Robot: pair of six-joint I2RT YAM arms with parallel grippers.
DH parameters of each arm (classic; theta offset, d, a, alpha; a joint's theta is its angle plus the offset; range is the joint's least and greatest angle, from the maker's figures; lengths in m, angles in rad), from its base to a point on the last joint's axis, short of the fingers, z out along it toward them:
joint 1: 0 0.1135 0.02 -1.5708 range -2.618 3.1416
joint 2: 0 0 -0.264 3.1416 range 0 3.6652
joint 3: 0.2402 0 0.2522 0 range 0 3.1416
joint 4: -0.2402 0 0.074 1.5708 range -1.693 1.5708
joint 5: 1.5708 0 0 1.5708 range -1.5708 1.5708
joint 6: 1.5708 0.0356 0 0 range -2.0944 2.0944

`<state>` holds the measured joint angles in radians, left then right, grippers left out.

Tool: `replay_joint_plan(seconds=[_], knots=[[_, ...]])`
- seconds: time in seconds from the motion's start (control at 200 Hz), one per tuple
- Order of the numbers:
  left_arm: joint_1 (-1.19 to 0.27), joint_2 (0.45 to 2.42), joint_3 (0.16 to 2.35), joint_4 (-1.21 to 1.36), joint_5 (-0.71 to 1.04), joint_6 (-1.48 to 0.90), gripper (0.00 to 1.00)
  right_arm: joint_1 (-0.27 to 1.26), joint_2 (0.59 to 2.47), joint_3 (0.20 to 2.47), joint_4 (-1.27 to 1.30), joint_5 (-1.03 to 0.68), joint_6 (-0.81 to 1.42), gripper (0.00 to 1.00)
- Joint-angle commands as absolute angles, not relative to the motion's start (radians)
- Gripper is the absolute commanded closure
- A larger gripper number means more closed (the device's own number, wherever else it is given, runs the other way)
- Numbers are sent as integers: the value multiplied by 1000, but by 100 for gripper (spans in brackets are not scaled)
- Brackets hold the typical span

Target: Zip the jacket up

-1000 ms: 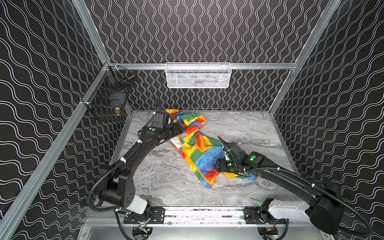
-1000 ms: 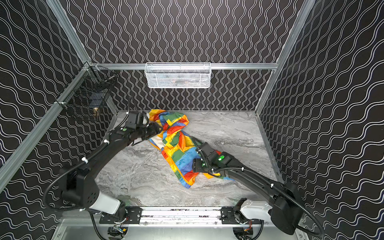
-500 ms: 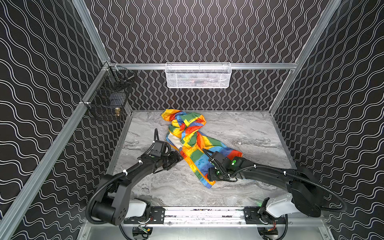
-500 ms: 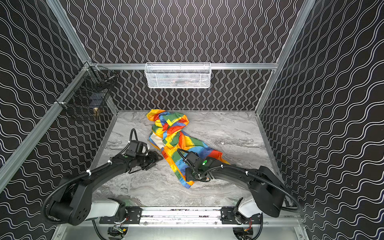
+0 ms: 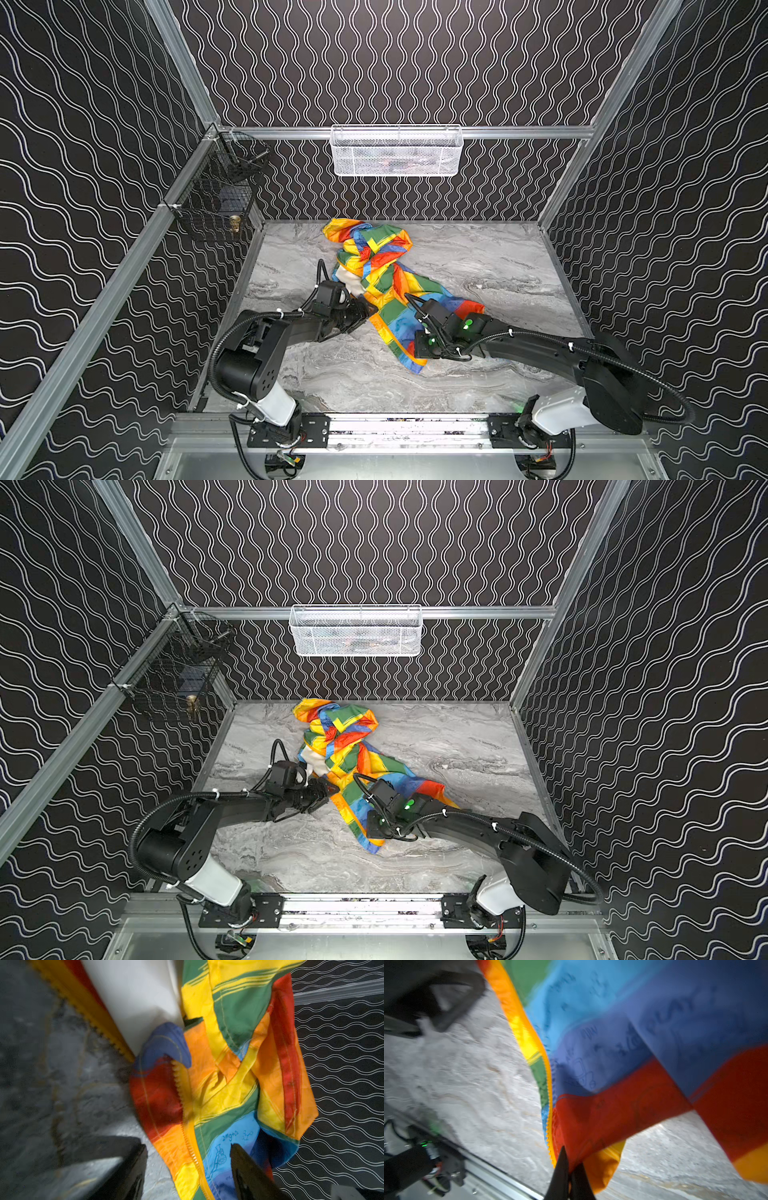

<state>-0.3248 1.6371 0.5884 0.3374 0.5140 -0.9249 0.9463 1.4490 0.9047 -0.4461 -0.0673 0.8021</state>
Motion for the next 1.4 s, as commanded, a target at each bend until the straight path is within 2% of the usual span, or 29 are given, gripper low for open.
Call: replay_joint_plan(seconds=[0.0, 0.095, 0.17, 0.345, 0.46, 0.741, 0.996, 1.181, 1.321, 1.396], knots=[[-325, 1674, 588, 294, 483, -953, 32, 946, 1423, 934, -399, -120, 806, 100], [-325, 1692, 611, 310, 498, -959, 34, 946, 1399, 963, -413, -136, 795, 100], [-325, 1692, 640, 308, 513, -958, 41, 946, 1375, 984, -428, -143, 788, 100], [-322, 1641, 743, 206, 524, -915, 80, 941, 1314, 1035, -461, -123, 772, 100], [-318, 1595, 823, 123, 527, -884, 100, 921, 1276, 1047, -453, -155, 760, 100], [-311, 1507, 1081, -142, 497, -767, 100, 869, 1221, 1133, -519, -260, 693, 97], [-311, 1552, 1271, -248, 520, -695, 100, 808, 1193, 1175, -587, -365, 643, 94], [-311, 1663, 1352, -257, 526, -655, 100, 797, 1291, 1144, -574, -500, 628, 94], [-310, 1759, 1418, -242, 524, -631, 100, 817, 1402, 1099, -418, -598, 690, 94], [-304, 1810, 1459, -238, 511, -619, 100, 823, 1461, 1095, -336, -606, 734, 90]])
